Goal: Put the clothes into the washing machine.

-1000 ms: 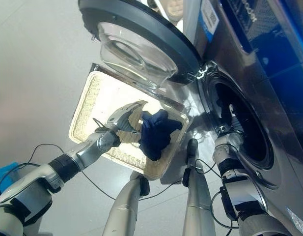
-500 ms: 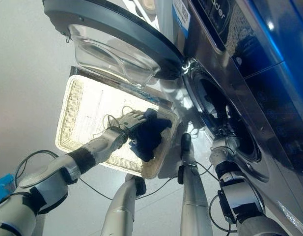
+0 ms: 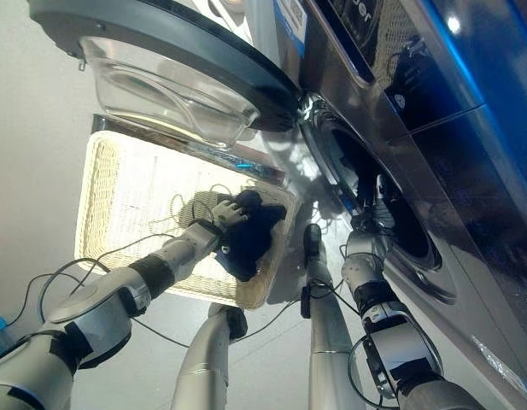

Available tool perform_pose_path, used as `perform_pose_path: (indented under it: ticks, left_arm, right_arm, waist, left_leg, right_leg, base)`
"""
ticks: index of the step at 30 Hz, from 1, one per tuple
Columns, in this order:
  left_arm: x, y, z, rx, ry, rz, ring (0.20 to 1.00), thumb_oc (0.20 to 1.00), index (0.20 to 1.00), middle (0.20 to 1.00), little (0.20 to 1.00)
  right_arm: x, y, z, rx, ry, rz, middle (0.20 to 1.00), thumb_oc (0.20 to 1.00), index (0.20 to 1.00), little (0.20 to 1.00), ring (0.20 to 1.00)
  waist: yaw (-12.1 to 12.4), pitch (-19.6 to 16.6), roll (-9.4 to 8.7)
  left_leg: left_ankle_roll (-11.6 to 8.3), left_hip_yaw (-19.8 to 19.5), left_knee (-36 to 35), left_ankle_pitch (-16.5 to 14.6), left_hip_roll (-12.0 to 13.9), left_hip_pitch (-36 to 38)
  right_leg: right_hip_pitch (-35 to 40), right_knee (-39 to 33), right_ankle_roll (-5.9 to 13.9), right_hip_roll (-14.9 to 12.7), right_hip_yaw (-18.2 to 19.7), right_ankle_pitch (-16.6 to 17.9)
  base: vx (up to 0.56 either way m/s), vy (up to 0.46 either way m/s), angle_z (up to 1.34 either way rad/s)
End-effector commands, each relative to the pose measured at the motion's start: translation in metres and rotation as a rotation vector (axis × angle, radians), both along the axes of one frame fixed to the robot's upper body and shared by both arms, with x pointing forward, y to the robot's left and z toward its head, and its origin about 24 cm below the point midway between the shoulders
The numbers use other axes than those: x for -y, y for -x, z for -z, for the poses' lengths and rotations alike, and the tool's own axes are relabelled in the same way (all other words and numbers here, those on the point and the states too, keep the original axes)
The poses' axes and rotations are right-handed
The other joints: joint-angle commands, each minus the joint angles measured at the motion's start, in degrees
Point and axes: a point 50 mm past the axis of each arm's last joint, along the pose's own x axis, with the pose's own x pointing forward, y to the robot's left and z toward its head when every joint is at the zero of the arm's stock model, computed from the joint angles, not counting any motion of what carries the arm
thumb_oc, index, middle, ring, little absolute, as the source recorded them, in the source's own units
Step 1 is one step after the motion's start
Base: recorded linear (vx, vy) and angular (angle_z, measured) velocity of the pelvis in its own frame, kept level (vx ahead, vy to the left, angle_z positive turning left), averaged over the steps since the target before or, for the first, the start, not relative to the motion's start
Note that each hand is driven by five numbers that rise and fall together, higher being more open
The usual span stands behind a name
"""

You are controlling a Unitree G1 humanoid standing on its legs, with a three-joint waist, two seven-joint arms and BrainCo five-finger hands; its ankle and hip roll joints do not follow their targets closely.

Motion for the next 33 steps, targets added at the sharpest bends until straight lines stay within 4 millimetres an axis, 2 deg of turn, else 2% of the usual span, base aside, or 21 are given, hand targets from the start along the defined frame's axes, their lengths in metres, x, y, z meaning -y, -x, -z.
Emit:
perform_pose_path:
  ticks: [1,5,10,11,12,20,25,26,27,28,30,33]
  left_arm:
    - [-0.015,-0.002,0.009,-0.019,-0.159,-0.01,1.0,1.0,1.0,1.0,1.0]
    - [-0.018,-0.003,0.006,-0.007,-0.21,-0.003,1.0,1.0,1.0,1.0,1.0]
    - [-0.028,-0.006,0.005,-0.016,-0.362,-0.02,1.0,1.0,1.0,1.0,1.0]
    - [-0.029,-0.006,0.005,-0.02,-0.367,-0.023,0.831,0.831,0.831,0.831,0.831]
    - [-0.03,-0.006,0.005,-0.027,-0.368,-0.029,0.2,0.2,0.2,0.2,0.2]
    - [-0.034,-0.007,0.002,-0.018,-0.331,-0.026,0.2,0.2,0.2,0.2,0.2]
    - [-0.037,-0.008,-0.003,0.022,-0.248,-0.034,0.2,0.2,0.2,0.2,0.2]
    - [-0.039,-0.008,-0.004,0.025,-0.215,-0.052,0.2,0.2,0.2,0.2,0.2]
    - [-0.043,-0.01,-0.009,0.05,-0.067,-0.112,0.2,0.2,0.2,0.2,0.2]
    - [-0.044,-0.01,-0.009,0.052,-0.061,-0.117,0.2,0.2,0.2,0.2,0.2]
    - [-0.049,-0.011,-0.013,0.08,0.119,-0.156,0.2,0.2,0.2,0.2,0.2]
    - [-0.055,-0.012,-0.016,0.121,0.295,-0.186,0.2,0.2,0.2,0.2,0.2]
  right_arm:
    - [0.0,0.001,-0.019,0.131,-0.043,0.025,1.0,1.0,1.0,1.0,1.0]
    - [-0.001,0.0,-0.023,0.163,-0.058,0.02,1.0,1.0,1.0,1.0,1.0]
    - [0.0,0.0,-0.027,0.204,-0.116,0.018,1.0,1.0,1.0,1.0,1.0]
    - [0.0,0.0,-0.027,0.206,-0.12,0.018,1.0,1.0,1.0,1.0,1.0]
    - [0.0,0.0,-0.026,0.206,-0.126,0.02,1.0,1.0,1.0,1.0,1.0]
    - [0.008,0.001,-0.017,0.21,-0.17,0.034,1.0,1.0,1.0,1.0,1.0]
    - [0.011,0.002,-0.012,0.196,-0.192,0.026,1.0,1.0,1.0,1.0,1.0]
    - [0.011,0.002,-0.011,0.194,-0.193,0.025,1.0,1.0,1.0,1.0,1.0]
    - [0.012,0.003,-0.007,0.186,-0.201,0.024,1.0,1.0,1.0,1.0,1.0]
    - [0.012,0.003,-0.007,0.185,-0.202,0.023,1.0,1.0,1.0,1.0,1.0]
    - [0.009,0.002,-0.009,0.184,-0.212,0.016,1.0,1.0,1.0,1.0,1.0]
    - [0.008,0.003,-0.011,0.185,-0.203,0.014,1.0,1.0,1.0,1.0,1.0]
  waist:
    - [0.14,-1.08,-2.29]
    - [0.08,-1.08,-2.43]
    - [0.07,-1.08,-2.63]
    - [0.07,-1.08,-2.64]
    - [0.09,-1.08,-2.66]
    - [0.76,-1.08,-2.63]
    - [1.17,-1.08,-2.62]
    - [1.29,-1.08,-2.61]
    - [1.62,-1.08,-2.64]
    - [1.65,-1.08,-2.63]
    - [2.09,-1.08,-2.65]
    - [2.46,-1.08,-2.8]
  left_leg:
    - [-4.73,5.8,0.4,-1.34,-1.34,-1.29]
    - [-4.95,5.76,-0.54,-0.88,-1.21,-2.33]
    - [-5.16,5.53,-1.32,-0.53,-0.91,-4.22]
    - [-5.13,5.5,-1.25,-0.56,-0.9,-4.35]
    - [-5.17,5.39,-1.1,-0.63,-0.83,-4.57]
    - [-4.99,4.38,-0.4,-0.96,-1.21,-4.43]
    - [-4.92,3.87,0.43,-1.25,-1.41,-3.51]
    - [-4.91,3.73,0.57,-1.32,-1.46,-3.26]
    - [-4.81,3.54,0.89,-1.38,-1.57,-2.43]
    - [-4.81,3.51,0.92,-1.38,-1.58,-2.32]
    - [-4.66,3.29,1.15,-1.53,-1.61,-1.25]
    - [-4.5,2.88,1.92,-1.9,-1.66,-0.4]
  right_leg:
    - [-1.27,0.46,8.18,2.09,0.45,2.08]
    - [-2.22,-0.41,8.36,2.04,0.52,2.67]
    - [-4.06,-1.09,8.53,1.7,0.39,3.31]
    - [-4.17,-1.04,8.52,1.68,0.39,3.3]
    - [-4.37,-0.91,8.56,1.52,0.37,3.31]
    - [-3.75,-0.75,8.66,0.69,-0.61,3.44]
    - [-2.61,-0.25,8.52,0.3,-1.03,3.18]
    - [-2.34,-0.14,8.5,0.21,-1.1,3.11]
    - [-1.37,0.13,8.35,0.13,-1.38,2.94]
    - [-1.23,0.15,8.34,0.12,-1.42,2.91]
    - [-0.11,0.52,8.22,-0.03,-1.71,2.49]
    - [0.82,1.27,8.01,-0.18,-1.9,1.97]
  base:
    - [0.0,0.0,0.0]
    - [0.0,0.0,0.0]
    - [0.0,0.0,0.0]
    - [0.0,0.0,0.0]
    - [0.0,0.0,0.0]
    - [0.0,-0.004,0.0]
    - [0.0,0.0,0.0]
    - [0.0,0.0,0.0]
    - [0.0,0.0,0.0]
    - [-0.03,0.001,0.03]
    - [-0.03,0.011,0.04]
    - [-0.02,0.003,0.02]
